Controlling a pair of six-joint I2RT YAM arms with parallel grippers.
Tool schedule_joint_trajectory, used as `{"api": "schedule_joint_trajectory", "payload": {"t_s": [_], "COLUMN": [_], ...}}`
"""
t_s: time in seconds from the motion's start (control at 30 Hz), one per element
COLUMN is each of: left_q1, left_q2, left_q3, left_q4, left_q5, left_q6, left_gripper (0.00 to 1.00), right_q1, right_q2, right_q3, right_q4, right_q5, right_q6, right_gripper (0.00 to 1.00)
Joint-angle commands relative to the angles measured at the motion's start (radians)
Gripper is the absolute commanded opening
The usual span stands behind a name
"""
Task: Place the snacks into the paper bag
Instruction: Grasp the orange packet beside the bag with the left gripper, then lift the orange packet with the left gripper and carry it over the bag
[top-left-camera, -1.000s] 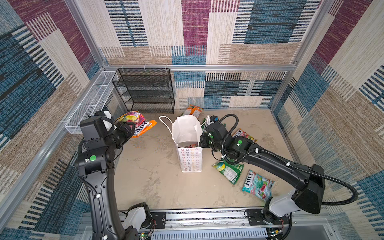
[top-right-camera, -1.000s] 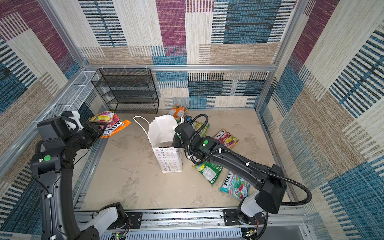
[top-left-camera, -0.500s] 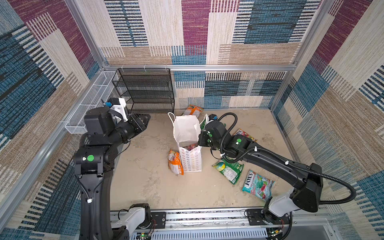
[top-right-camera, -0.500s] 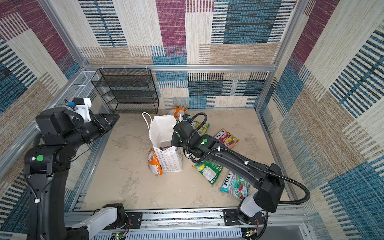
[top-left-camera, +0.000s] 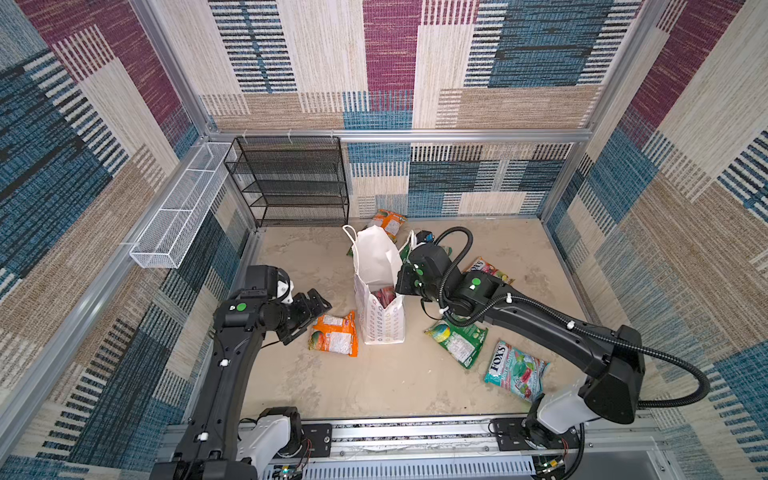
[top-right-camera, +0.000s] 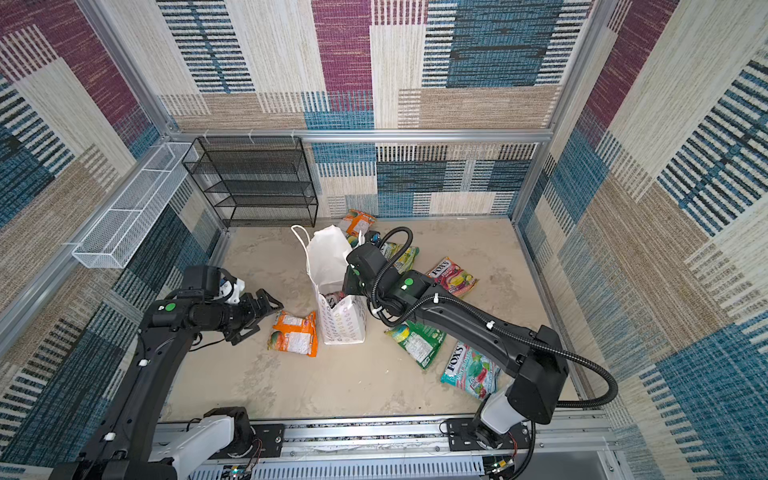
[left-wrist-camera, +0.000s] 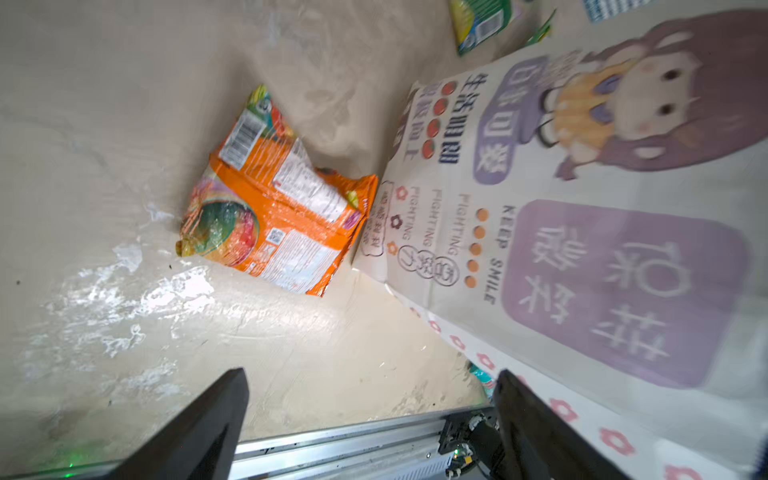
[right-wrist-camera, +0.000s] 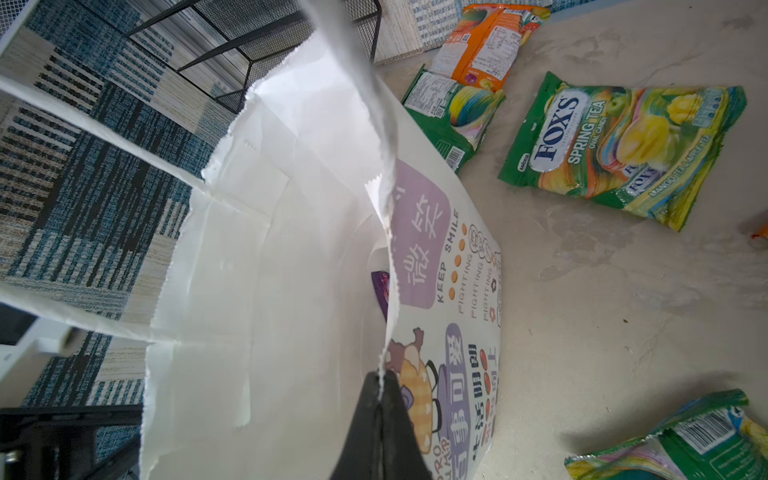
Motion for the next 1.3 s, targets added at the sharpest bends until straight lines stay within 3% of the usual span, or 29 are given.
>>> {"api": "schedule_joint_trajectory", "payload": {"t_s": [0.0,0.2,0.33,0.63,0.9,1.27], "left_q1": [-0.051,-0.154,-0.172,-0.225,-0.241,-0.250], "left_q2": [0.057,0.210,0.331,0.419,0.555,0.573], "left_q3": [-0.053,-0.055,-0.038,-0.002,0.024,-0.023], "left_q4": [0.038,0.137,0.157,0.195,0.226,0.245], "left_q5": [-0.041,-0.168,-0.223,-0.353,-0.365,-0.407], "left_q6": [-0.030,-0.068,-0.109,-0.289,-0.350,-0.388], "left_gripper": [0.98,0.99,0.99,1.00,0.97,0.73], "right_q1": [0.000,-0.001,0.000,0.000,0.000,0.000], "right_q2": [0.004,-0.002,-0.016,-0.030,-0.037,-0.040], "right_q3": [-0.007,-0.027,-0.028,-0.046,-0.053,-0.048], "right_q4": [0.009,0.023,0.014,0.022,0.026,0.026], "right_q5": [-0.014,-0.021,-0.011,-0.017,-0.019,-0.018], "right_q6": [-0.008,0.000,-0.005,-0.006,-0.011,-0.020], "right_gripper": [0.00,0.00,0.00,0.00,0.00,0.00]}}
